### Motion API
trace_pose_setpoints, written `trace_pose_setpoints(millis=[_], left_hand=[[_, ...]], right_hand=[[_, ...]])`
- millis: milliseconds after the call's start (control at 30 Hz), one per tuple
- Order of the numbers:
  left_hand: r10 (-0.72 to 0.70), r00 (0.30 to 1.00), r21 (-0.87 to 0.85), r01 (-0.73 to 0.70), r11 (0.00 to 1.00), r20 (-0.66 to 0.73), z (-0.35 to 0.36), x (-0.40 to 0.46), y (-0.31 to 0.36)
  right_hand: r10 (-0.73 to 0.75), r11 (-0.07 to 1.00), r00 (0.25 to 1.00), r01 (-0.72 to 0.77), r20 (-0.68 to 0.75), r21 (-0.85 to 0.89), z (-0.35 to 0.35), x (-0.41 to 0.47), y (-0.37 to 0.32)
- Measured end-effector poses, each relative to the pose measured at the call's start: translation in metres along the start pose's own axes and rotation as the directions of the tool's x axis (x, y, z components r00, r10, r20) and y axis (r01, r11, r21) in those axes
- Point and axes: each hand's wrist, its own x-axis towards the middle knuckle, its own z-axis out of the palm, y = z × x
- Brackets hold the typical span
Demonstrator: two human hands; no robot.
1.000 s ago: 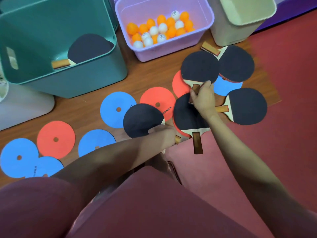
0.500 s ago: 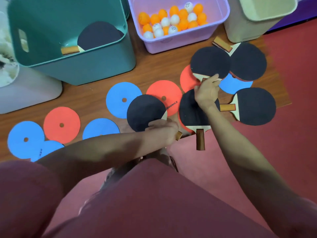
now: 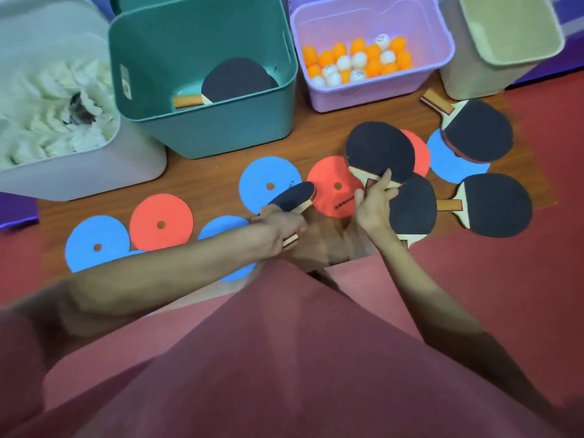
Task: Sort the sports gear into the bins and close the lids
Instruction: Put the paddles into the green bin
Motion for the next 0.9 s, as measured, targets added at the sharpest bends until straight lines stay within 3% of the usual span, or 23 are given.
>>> trace_pose_setpoints(millis=[133,300,367,500,600,667,900], left_hand=[[0.107,0.983,0.172,-0.132,0.976,0.146,-0.054,0.006,0.002],[0.323,0.91,0.396,-0.405,0.824,0.259,-0.105,0.001,0.014],[0.437,0.844,0.45,-0.536,0.715,0.311,-0.123,-0.001,0.02],[0.688,0.599,0.545,-0.766,0.342,0.41,-0.154,-0.005,0.034],[0.803,0.42,0.544,-0.827,0.145,0.423,-0.177,-0.012,0.046],[0.86,0.324,0.534,-0.842,0.073,0.394,-0.196,-0.012,0.058],[0.947,0.24,0.663,-0.748,0.04,0.214,-0.263,0.043,0.116]], right_hand=[[-0.058,0.995,0.998,0.058,-0.011,0.076,0.009,-0.02,-0.016],[-0.142,0.975,0.984,0.158,-0.103,0.158,0.016,-0.043,-0.039],[-0.164,0.966,0.978,0.186,-0.133,0.177,0.018,-0.05,-0.047],[-0.222,0.945,0.959,0.255,-0.175,0.202,0.015,-0.047,-0.067],[-0.256,0.922,0.944,0.303,-0.206,0.24,0.01,-0.042,-0.084],[-0.294,0.909,0.931,0.342,-0.217,0.238,0.01,-0.038,-0.095],[-0.372,0.874,0.895,0.427,-0.245,0.232,0.017,-0.027,-0.145]])
